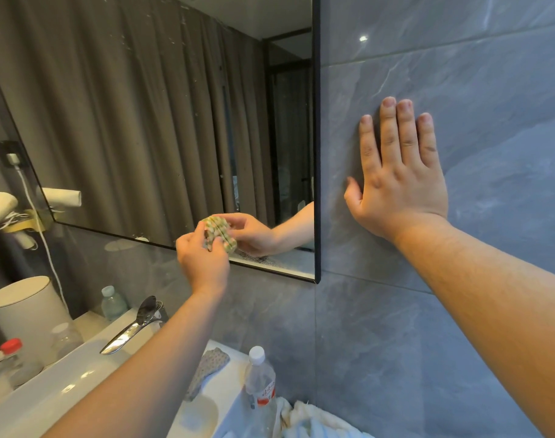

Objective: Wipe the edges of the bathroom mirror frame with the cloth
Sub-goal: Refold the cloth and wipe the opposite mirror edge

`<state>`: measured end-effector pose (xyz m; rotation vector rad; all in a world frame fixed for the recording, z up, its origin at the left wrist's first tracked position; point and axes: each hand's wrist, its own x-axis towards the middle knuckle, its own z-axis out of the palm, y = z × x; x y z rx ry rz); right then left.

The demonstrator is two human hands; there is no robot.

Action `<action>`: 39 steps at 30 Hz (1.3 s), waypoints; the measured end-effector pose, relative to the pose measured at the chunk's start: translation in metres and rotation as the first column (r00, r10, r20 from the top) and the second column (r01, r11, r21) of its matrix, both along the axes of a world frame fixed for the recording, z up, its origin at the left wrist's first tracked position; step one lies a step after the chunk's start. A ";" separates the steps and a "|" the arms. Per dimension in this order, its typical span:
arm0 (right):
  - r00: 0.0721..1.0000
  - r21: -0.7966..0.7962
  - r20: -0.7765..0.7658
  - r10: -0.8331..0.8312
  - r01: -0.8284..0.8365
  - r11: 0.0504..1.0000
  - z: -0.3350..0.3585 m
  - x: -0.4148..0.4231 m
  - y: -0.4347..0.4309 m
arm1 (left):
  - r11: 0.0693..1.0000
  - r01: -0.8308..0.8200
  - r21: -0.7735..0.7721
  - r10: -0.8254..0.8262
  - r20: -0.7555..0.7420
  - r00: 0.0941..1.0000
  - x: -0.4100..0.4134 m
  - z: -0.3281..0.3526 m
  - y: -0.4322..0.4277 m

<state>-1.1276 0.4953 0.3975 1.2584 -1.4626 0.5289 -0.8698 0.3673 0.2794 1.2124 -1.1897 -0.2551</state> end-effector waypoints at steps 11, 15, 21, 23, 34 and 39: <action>1.000 0.006 0.004 -0.007 0.007 1.000 0.000 0.000 -0.001 | 0.936 0.258 -0.240 -0.219 0.179 0.959 -0.077 -0.033 0.062; 1.000 0.000 0.003 0.001 -0.001 1.000 0.001 0.000 0.000 | 0.868 0.346 -0.357 -0.173 0.434 0.884 -0.073 -0.034 0.061; 1.000 -0.004 -0.001 0.006 -0.006 1.000 0.000 0.000 0.000 | 0.827 0.321 -0.462 -0.040 0.522 0.852 -0.043 -0.017 0.032; 1.000 -0.004 0.001 0.012 -0.012 1.000 0.000 0.000 -0.001 | 0.855 0.274 -0.440 -0.042 0.468 0.883 -0.038 -0.012 0.025; 1.000 0.003 0.002 0.006 -0.006 1.000 0.000 0.000 0.001 | 0.967 0.096 -0.236 -0.065 0.132 0.989 -0.013 0.013 0.005; 1.000 0.001 0.001 0.006 -0.006 1.000 0.000 0.000 0.001 | 0.999 -0.007 -0.033 0.005 -0.081 0.997 0.010 0.022 -0.014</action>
